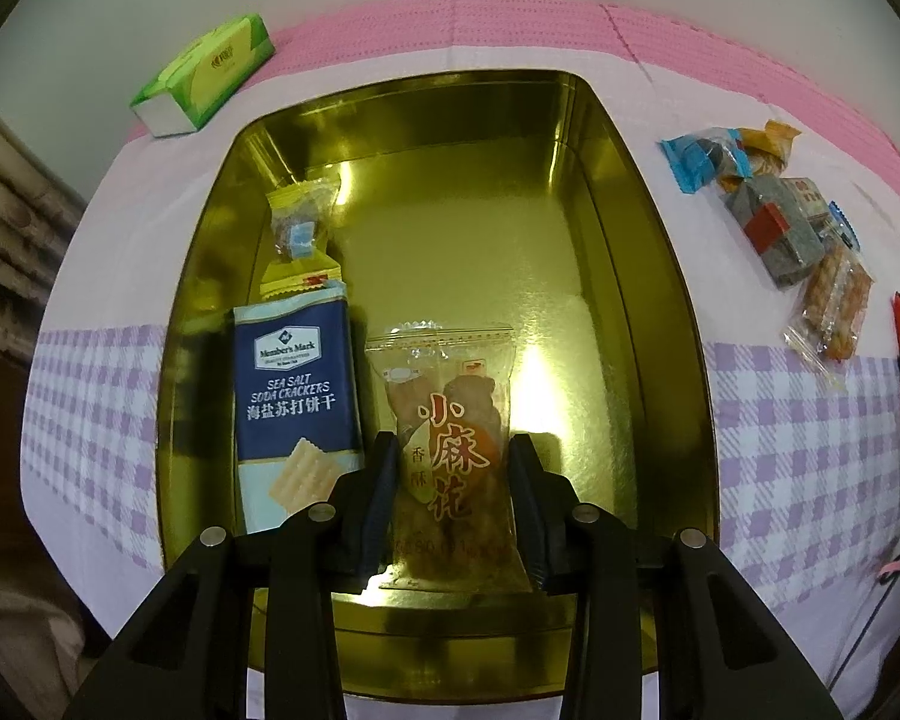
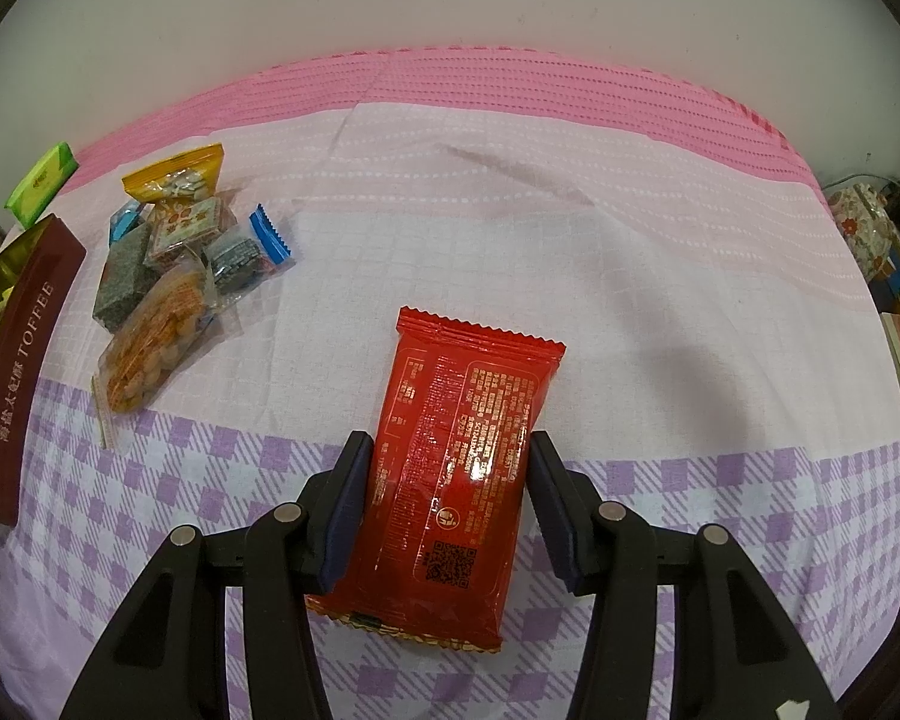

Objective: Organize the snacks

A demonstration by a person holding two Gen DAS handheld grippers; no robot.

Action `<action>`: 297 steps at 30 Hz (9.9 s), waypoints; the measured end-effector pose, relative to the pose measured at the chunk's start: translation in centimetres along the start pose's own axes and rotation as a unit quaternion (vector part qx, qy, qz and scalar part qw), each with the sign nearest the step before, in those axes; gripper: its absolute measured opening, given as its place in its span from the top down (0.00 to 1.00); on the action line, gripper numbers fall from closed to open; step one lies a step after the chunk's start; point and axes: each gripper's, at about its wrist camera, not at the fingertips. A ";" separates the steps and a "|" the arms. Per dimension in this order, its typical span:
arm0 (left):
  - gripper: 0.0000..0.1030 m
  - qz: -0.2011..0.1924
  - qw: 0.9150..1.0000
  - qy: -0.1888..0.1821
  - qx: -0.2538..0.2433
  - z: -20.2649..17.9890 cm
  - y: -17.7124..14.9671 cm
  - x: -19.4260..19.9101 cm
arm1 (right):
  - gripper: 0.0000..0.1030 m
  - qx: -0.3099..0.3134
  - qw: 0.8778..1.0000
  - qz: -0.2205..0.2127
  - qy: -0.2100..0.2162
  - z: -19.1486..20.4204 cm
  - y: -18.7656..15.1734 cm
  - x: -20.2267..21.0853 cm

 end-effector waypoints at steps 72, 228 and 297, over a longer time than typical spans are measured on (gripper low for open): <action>0.37 -0.128 0.976 0.069 0.163 13.9 -5.2 8.4 | 0.60 0.158 0.978 -0.008 0.138 32.1 2.7 10.5; 0.35 -0.047 0.995 -0.081 -0.014 -16.4 10.7 -4.9 | 0.63 0.003 0.995 -0.102 0.014 -0.9 1.5 -0.5; 0.63 -0.117 0.993 -0.017 0.025 -0.1 4.5 3.9 | 0.62 -0.003 0.995 -0.100 0.012 -0.8 1.5 -0.6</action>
Point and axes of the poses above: each gripper's, at about its wrist camera, not at the fingertips, and x roughly against the way its jaws point, z to its left, y to its top, and after that the axes turned 11 degrees about -y, right-handed
